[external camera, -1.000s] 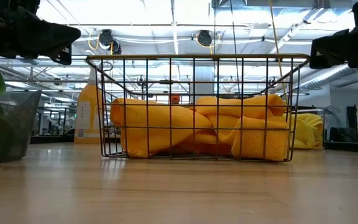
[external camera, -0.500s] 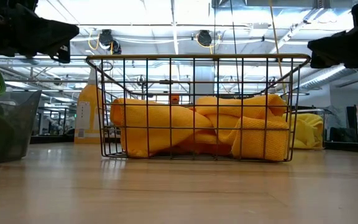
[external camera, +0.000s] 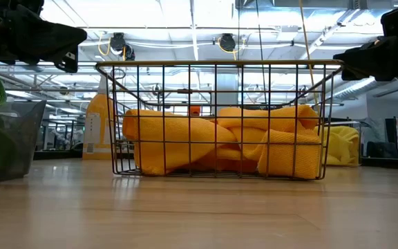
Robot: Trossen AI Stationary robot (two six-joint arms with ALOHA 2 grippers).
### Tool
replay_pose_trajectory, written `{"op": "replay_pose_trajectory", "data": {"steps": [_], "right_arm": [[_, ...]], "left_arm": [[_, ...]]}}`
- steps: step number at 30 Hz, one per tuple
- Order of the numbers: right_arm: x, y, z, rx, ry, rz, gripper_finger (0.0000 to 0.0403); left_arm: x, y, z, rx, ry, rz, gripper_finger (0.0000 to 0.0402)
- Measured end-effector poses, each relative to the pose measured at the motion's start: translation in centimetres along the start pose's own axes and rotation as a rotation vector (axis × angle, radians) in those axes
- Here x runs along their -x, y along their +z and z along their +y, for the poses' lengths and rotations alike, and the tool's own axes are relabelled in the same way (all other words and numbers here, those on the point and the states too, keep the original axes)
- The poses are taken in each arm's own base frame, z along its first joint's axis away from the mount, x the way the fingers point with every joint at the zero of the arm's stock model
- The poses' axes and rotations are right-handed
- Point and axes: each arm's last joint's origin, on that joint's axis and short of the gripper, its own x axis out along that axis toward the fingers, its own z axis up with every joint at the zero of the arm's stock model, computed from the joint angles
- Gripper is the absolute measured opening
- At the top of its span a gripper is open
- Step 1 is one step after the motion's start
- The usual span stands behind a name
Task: Sort microfiber towel by color & place in baskets
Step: Return to Home Position
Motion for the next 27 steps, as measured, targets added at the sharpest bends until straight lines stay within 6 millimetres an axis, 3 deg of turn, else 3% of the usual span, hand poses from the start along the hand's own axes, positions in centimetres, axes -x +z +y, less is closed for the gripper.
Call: {"op": "replay_pose_trajectory", "data": {"steps": [7, 27], "right_arm": [[0.0, 0.0, 0.0, 0.000, -0.015, 0.005, 0.0002], [0.0, 0.0, -0.1, -0.008, -0.019, 0.002, 0.0002]], "left_arm": [[0.0, -0.2, 0.1, 0.001, -0.009, 0.014, 0.0007], [0.4, -0.8, 2.7, 0.022, 0.013, 0.085, 0.0002]]}}
